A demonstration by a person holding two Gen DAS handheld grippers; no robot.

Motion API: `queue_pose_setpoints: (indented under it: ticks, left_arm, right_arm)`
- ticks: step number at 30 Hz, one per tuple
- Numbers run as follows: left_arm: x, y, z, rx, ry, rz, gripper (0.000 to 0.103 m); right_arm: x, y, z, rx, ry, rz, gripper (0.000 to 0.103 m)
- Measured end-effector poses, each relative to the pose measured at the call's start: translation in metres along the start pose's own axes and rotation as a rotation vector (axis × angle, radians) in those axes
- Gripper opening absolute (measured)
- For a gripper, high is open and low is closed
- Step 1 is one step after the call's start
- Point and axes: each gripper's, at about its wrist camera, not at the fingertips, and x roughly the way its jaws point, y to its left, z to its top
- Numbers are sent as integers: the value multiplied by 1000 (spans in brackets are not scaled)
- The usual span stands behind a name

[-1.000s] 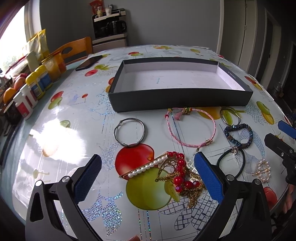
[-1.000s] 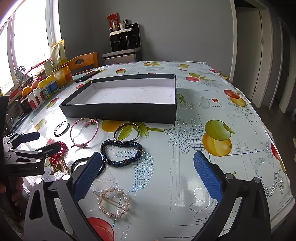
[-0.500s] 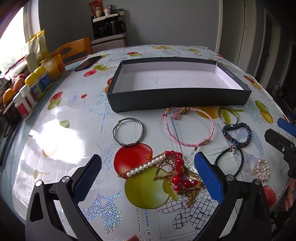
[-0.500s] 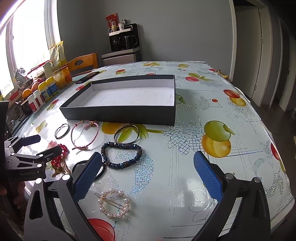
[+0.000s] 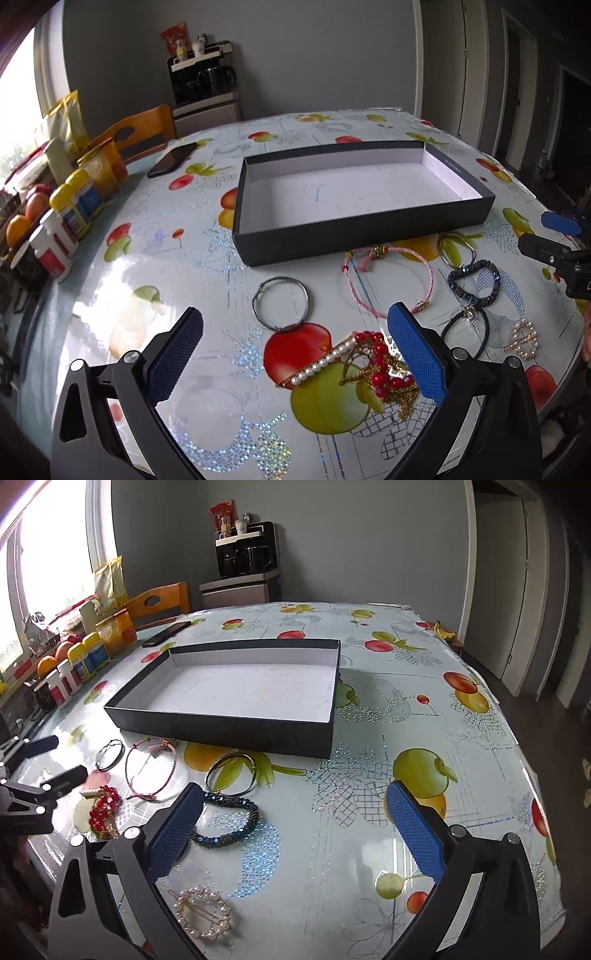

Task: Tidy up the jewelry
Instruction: 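Grasp the silver bangle with the left tool while the right tool grasps the pink string bracelet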

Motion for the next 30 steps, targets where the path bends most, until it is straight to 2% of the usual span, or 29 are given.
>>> queue_pose_setpoints:
  ticks: [2,6,12,16,17,20,26,30]
  left_arm:
    - [4,2,3,27,19,-2,101]
    - [14,11,8,26,58,-70,101]
    - [29,33,11,14,84,-56,99]
    - [38,39,9,2,109,-71,98]
    - [40,40,9,0,114,-77,97]
    - [42,38,6,2,115,-112,96]
    - [49,26,3,55,134,-140,81]
    - [54,24,2,62,146,-146,72]
  right_arm:
    - [4,2,3,-31,13,16,98]
    - [3,2,10,-45,13,76,98]
    - [4,5,24,8,39,197,98]
    - [9,27,31,-40,39,228,97]
    - [12,33,31,-54,42,227,96]
    - [21,49,34,-90,64,221,79]
    - [42,75,30,-143,127,246,48]
    - [51,84,30,-168,140,243,41]
